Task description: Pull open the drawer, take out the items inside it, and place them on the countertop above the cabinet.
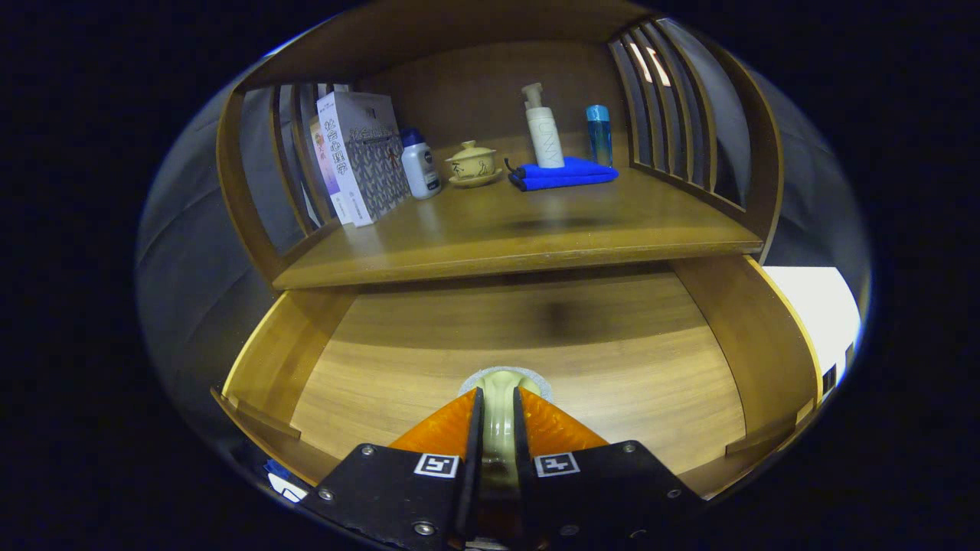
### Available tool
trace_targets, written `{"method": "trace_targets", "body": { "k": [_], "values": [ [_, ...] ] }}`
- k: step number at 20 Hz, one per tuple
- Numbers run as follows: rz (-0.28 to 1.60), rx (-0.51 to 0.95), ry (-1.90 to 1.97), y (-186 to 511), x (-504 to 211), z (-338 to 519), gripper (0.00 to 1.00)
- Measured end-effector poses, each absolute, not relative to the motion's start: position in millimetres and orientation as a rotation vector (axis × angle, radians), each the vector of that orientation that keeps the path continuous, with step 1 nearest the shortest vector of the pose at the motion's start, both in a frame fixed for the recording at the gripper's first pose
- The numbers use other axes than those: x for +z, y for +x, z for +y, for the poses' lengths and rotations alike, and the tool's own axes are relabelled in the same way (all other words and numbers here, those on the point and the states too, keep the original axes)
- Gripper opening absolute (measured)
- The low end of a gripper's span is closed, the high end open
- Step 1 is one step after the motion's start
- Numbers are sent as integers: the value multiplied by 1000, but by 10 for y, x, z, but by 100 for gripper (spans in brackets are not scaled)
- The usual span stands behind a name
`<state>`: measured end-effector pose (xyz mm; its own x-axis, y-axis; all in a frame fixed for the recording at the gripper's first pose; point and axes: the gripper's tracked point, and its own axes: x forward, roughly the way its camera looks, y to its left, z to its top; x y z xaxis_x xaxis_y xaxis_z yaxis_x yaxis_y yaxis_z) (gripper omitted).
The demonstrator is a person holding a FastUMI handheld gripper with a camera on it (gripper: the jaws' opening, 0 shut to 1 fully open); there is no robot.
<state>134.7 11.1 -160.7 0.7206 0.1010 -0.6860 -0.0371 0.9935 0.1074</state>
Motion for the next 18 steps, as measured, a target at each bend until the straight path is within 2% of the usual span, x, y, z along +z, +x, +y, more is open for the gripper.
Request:
{"method": "trace_targets", "body": {
  "k": [8, 18],
  "values": [
    [588, 126, 62, 1480, -927, 237, 22],
    [529, 149, 74, 1673, -585, 296, 22]
  ]
}}
